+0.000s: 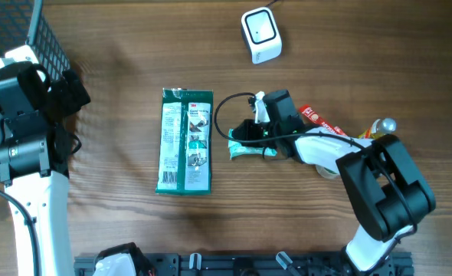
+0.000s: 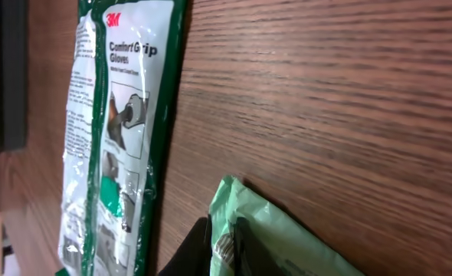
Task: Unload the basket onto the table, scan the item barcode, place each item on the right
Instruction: 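Grasp the Kleenex pack edge with the right gripper and drag it right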
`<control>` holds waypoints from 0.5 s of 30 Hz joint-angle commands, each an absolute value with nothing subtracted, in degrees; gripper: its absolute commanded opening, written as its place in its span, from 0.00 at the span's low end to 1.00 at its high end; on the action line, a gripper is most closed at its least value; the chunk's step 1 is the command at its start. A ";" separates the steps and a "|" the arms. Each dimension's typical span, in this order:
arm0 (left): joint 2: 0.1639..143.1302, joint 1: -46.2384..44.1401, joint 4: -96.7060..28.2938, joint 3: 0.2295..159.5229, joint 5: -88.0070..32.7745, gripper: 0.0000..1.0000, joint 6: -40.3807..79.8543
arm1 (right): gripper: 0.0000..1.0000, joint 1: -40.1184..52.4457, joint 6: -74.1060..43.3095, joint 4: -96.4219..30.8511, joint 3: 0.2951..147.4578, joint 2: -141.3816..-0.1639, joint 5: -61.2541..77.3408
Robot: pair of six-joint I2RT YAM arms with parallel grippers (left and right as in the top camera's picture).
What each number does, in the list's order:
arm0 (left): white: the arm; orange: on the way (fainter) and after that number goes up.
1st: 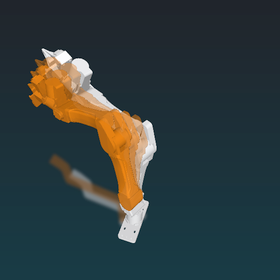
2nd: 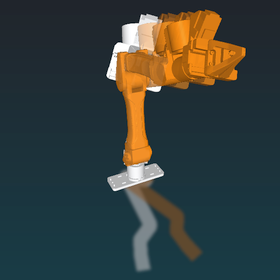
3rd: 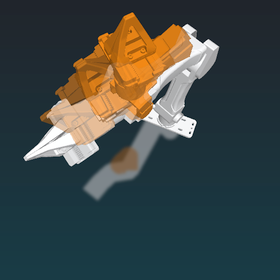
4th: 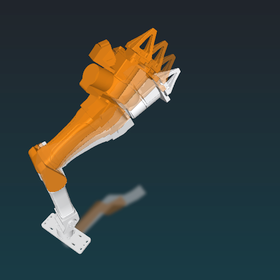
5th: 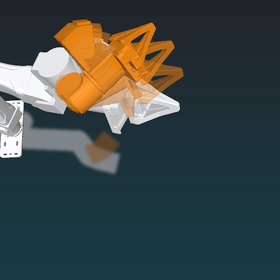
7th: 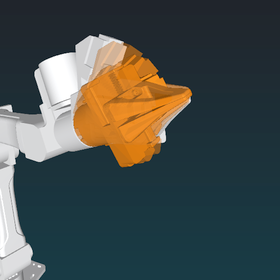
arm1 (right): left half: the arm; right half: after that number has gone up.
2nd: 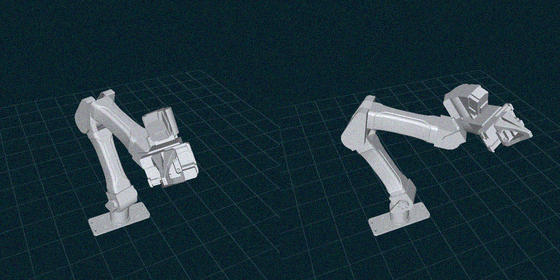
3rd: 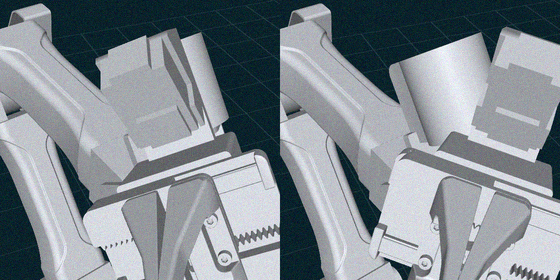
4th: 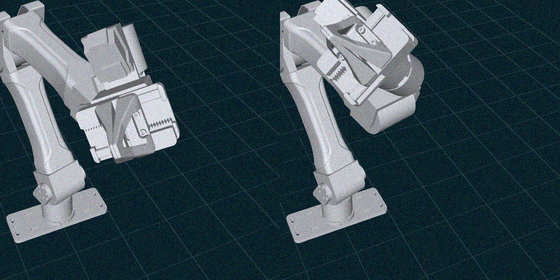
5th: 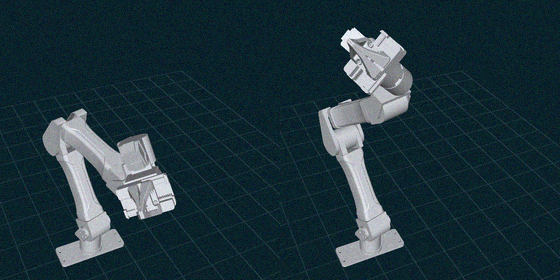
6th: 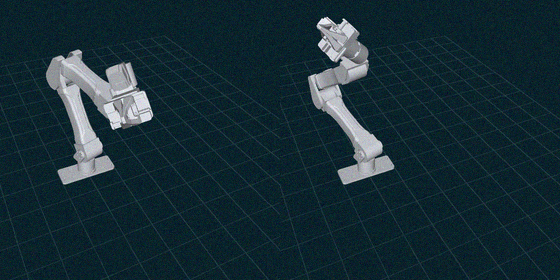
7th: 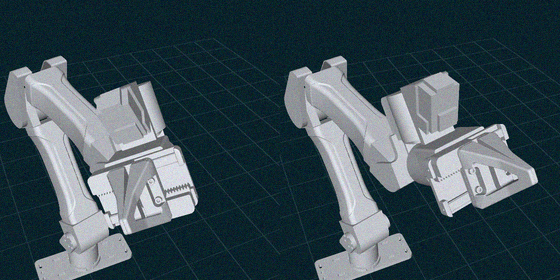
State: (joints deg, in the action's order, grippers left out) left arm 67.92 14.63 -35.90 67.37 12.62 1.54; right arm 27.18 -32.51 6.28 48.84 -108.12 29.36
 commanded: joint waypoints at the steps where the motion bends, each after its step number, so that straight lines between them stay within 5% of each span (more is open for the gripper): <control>1: 70.19 14.87 -38.87 64.18 9.50 1.00 3.84 | 0.15 28.08 -32.88 4.25 48.01 -109.21 32.75; 7: 70.19 14.87 -38.87 64.18 9.50 1.00 3.84 | 0.16 28.08 -32.36 0.80 48.84 -94.28 34.50; 15: 70.19 14.87 -38.87 64.18 9.50 1.00 3.84 | 0.08 28.27 -31.53 -7.18 45.17 -95.48 34.13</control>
